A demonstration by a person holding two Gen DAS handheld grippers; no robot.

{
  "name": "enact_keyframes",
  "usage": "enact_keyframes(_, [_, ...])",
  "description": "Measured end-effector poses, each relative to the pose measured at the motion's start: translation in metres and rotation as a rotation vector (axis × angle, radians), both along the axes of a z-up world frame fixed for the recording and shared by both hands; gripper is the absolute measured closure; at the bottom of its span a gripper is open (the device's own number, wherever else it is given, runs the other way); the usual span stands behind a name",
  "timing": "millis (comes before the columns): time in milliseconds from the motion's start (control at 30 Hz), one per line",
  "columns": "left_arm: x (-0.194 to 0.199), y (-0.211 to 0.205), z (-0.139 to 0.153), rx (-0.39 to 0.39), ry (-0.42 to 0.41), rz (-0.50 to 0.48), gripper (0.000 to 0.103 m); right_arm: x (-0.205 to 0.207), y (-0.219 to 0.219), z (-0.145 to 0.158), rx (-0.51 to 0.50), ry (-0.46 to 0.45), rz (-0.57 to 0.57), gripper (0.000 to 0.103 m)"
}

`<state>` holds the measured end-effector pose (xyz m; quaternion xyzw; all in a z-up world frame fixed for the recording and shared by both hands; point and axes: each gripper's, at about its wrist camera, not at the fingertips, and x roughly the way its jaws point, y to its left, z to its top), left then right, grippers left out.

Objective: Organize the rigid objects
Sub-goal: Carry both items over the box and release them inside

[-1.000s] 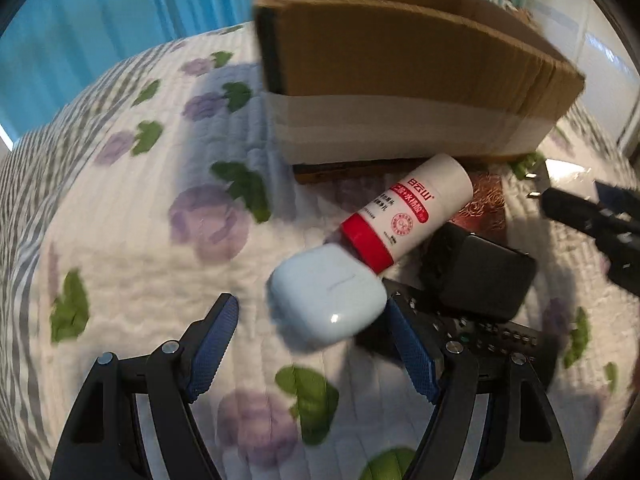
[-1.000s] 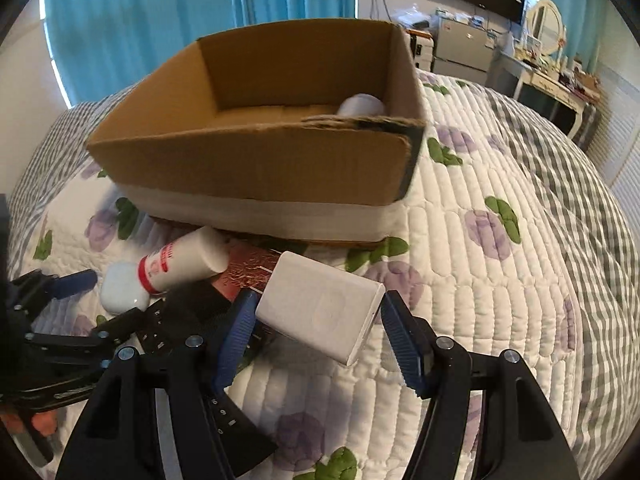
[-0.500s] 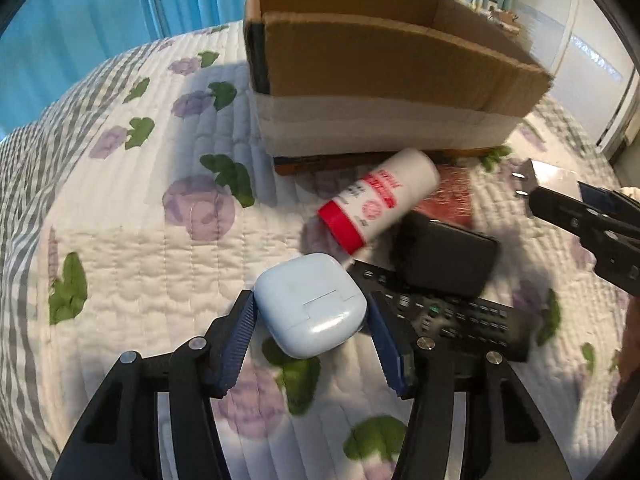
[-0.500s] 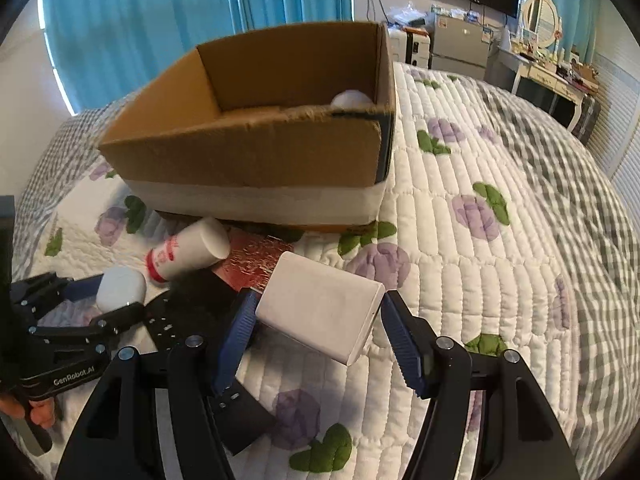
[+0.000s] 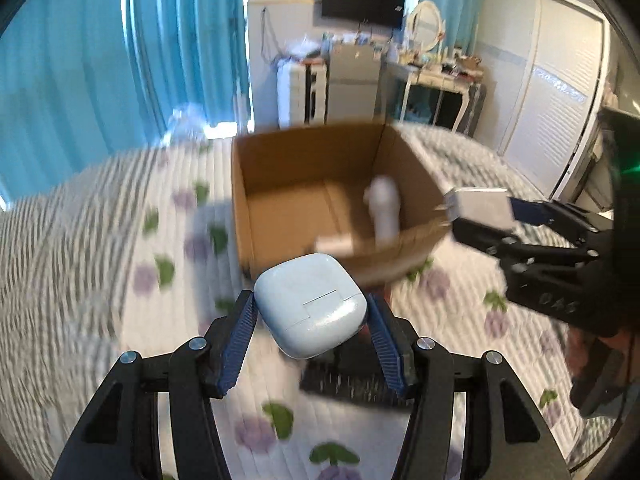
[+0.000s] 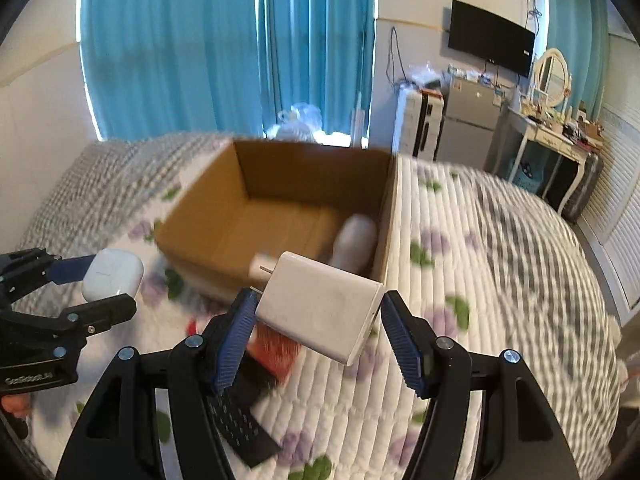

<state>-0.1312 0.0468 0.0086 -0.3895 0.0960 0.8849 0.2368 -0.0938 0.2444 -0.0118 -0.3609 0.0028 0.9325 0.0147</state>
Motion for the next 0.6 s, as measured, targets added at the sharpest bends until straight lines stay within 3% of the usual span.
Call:
enact_keyframes(100, [-0.024,0.014,0.019,0.009,0.038,-0.005,0.046,-0.023,0.000,0.020,0.017,0.030,0.010,0.039])
enact_keyframes(233, [-0.069,0.032,0.017,0.023,0.027,0.008,0.046,-0.055,0.003,0.034,0.048,0.051,0.009,0.039])
enact_keyframes(367, [-0.110,0.043,-0.005,-0.019,0.020,0.024,0.046,-0.082,0.012,0.033,0.042,0.048,-0.007,0.039])
enact_keyframes(600, [-0.134,0.055,-0.050,-0.055,0.002,0.044,0.045,-0.109,0.025,0.009,0.036,0.006,-0.018,0.039])
